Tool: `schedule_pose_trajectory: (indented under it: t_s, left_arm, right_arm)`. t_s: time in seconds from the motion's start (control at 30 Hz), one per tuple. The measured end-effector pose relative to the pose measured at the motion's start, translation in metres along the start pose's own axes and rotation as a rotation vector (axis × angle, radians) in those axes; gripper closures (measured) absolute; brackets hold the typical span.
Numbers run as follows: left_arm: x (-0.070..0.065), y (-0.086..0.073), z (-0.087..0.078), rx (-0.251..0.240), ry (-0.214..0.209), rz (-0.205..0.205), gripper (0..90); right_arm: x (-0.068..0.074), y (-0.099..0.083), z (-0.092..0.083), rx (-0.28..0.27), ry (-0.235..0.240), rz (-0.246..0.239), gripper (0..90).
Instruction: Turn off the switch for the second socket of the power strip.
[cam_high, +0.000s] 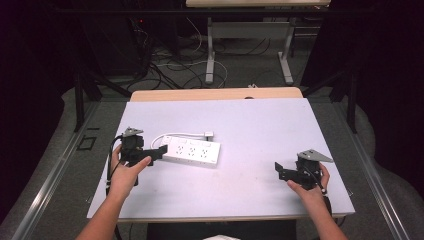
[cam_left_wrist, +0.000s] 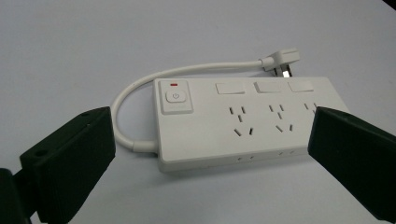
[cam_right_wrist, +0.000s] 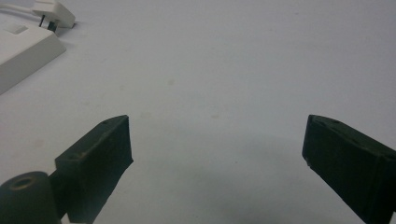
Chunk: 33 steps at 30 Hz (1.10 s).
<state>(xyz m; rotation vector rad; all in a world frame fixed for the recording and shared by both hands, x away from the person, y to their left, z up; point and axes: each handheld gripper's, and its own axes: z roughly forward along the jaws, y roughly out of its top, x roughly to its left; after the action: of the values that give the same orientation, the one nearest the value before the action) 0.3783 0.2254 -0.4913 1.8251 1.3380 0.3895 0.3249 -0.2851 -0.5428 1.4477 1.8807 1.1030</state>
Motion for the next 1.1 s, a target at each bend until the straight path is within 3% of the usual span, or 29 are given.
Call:
schedule_pose_trajectory:
  t_s: [0.5,1.1]
  left_arm:
    - [0.008,-0.016,-0.005,-0.015,0.001,0.0,0.6]
    - [0.023,-0.035,-0.009,-0.037,0.01,-0.029,0.7]
  right_arm:
    - [0.0,0.0,0.0,-0.003,-0.005,0.001,7.7]
    - [0.001,0.0,0.0,-0.001,0.0,0.002,7.6]
